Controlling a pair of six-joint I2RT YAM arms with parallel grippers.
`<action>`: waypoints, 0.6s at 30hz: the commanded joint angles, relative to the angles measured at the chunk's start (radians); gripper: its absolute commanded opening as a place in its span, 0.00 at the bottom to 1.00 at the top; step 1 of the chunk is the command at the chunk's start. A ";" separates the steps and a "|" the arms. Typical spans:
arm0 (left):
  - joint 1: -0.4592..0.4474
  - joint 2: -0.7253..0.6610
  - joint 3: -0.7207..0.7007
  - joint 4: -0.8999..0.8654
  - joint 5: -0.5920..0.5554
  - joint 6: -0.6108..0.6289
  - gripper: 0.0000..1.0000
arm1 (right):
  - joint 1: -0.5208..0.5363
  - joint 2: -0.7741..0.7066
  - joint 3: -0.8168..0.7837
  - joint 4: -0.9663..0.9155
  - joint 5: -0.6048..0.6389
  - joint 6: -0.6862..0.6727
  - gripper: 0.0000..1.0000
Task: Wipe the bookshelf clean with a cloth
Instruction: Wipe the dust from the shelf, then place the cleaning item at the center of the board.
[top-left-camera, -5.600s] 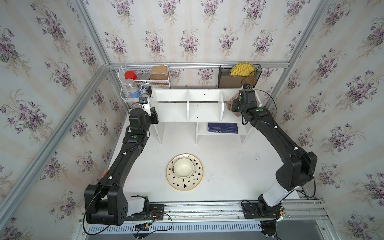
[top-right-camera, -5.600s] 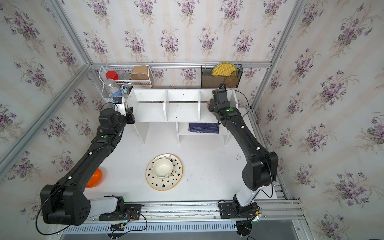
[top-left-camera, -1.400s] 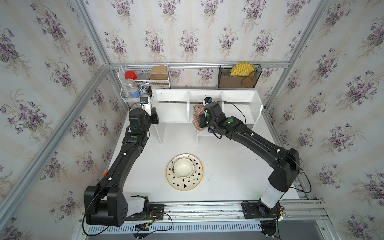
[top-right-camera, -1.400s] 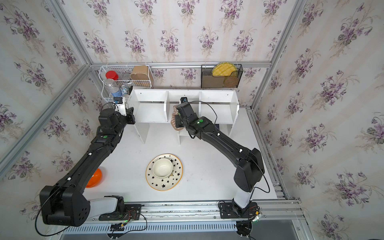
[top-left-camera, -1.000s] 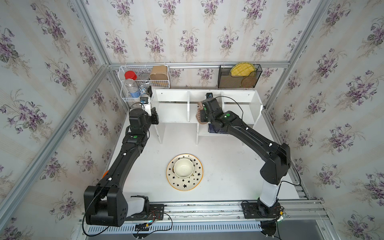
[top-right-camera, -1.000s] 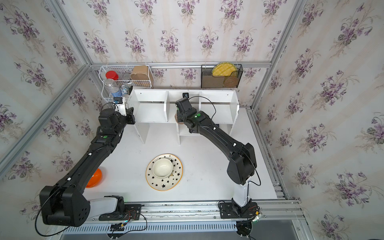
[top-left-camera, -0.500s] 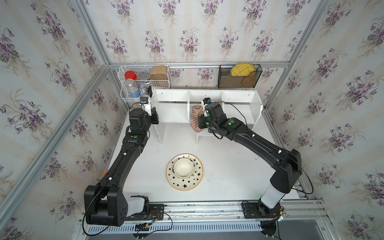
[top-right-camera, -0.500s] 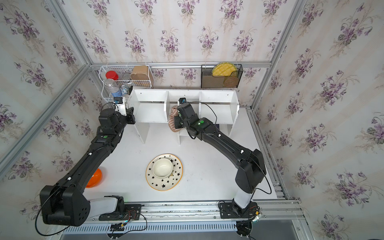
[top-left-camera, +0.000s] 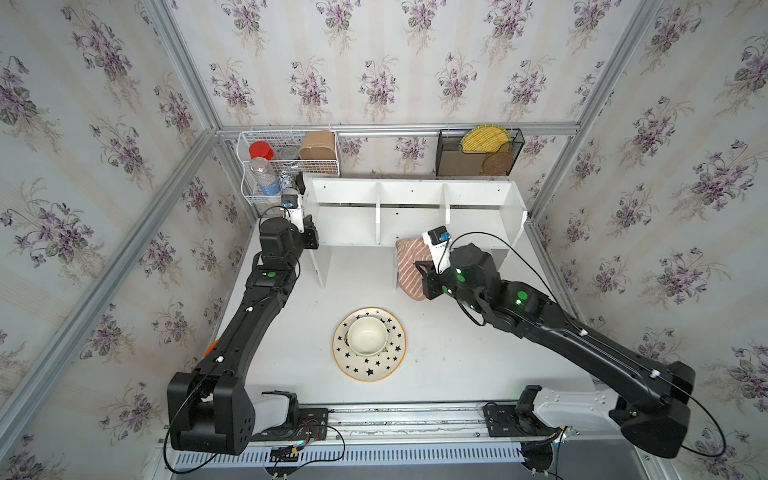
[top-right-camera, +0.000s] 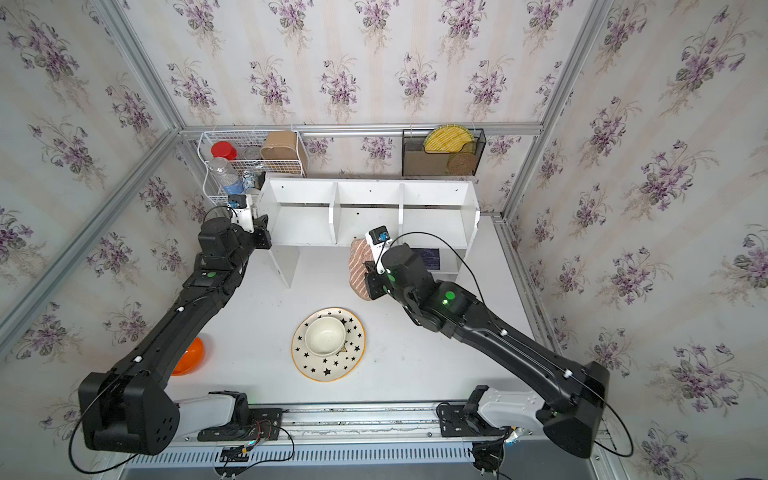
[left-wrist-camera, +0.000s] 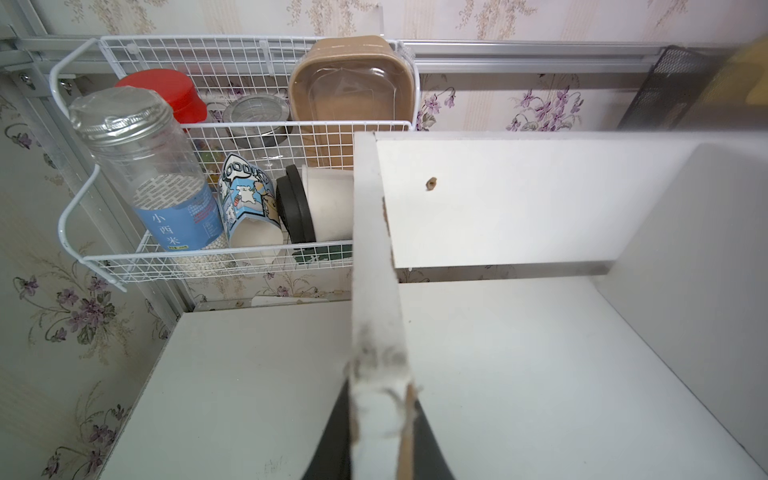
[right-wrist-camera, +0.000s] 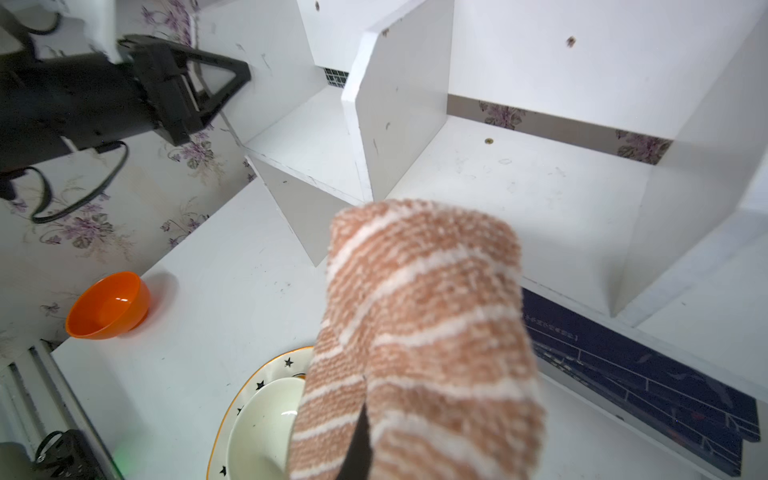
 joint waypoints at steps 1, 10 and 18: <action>-0.016 0.000 -0.008 -0.134 0.165 0.033 0.00 | 0.007 -0.101 -0.079 -0.065 0.076 0.021 0.00; -0.017 -0.041 0.021 -0.200 -0.047 -0.039 0.47 | 0.006 -0.209 -0.408 0.006 0.084 0.188 0.00; -0.001 -0.122 0.049 -0.300 -0.117 -0.072 0.74 | -0.130 0.024 -0.563 0.288 -0.013 0.312 0.00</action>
